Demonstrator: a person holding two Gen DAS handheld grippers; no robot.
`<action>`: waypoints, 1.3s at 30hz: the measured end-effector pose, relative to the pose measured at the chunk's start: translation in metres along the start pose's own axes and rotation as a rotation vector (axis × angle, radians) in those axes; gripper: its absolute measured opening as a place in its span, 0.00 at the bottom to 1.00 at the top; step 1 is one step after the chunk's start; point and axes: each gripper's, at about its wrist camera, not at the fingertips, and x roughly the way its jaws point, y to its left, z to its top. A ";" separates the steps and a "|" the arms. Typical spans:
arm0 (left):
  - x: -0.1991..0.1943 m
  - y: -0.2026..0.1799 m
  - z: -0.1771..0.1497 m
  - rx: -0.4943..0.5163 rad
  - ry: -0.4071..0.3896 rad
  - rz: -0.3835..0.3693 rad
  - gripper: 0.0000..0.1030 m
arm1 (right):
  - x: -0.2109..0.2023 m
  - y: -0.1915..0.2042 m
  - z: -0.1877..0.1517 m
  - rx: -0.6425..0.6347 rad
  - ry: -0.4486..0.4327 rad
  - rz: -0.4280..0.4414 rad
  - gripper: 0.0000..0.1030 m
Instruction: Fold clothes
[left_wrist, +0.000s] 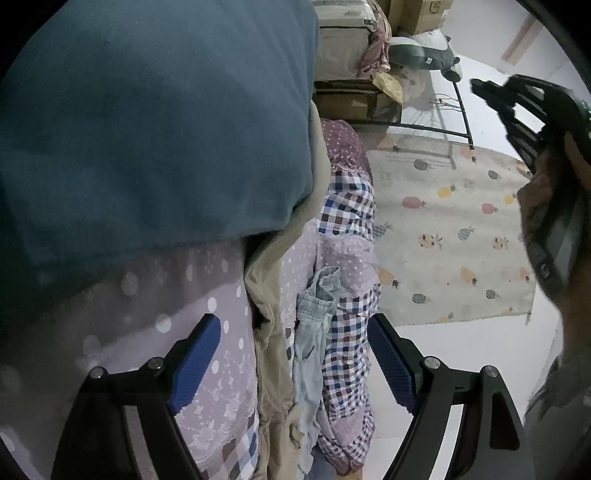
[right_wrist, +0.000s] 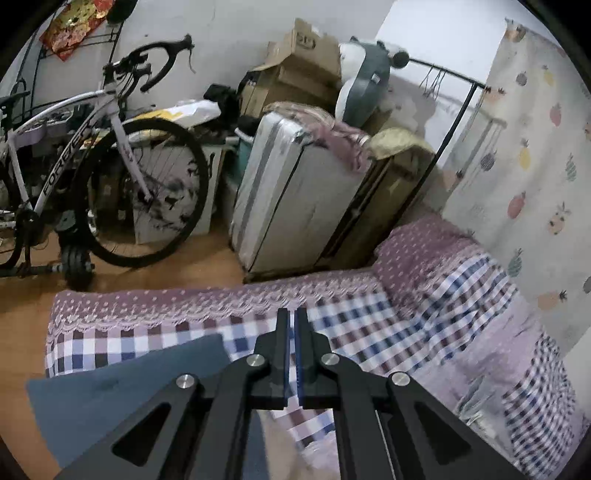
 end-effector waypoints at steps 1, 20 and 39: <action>0.000 0.000 0.001 -0.001 0.003 -0.001 0.83 | 0.001 -0.001 -0.006 0.014 0.009 -0.002 0.11; 0.027 -0.022 -0.019 0.155 0.139 0.052 0.83 | -0.217 -0.212 -0.227 0.375 -0.032 -0.107 0.71; 0.055 -0.068 -0.144 0.725 0.434 0.220 0.83 | -0.466 -0.192 -0.695 1.229 0.240 -0.411 0.72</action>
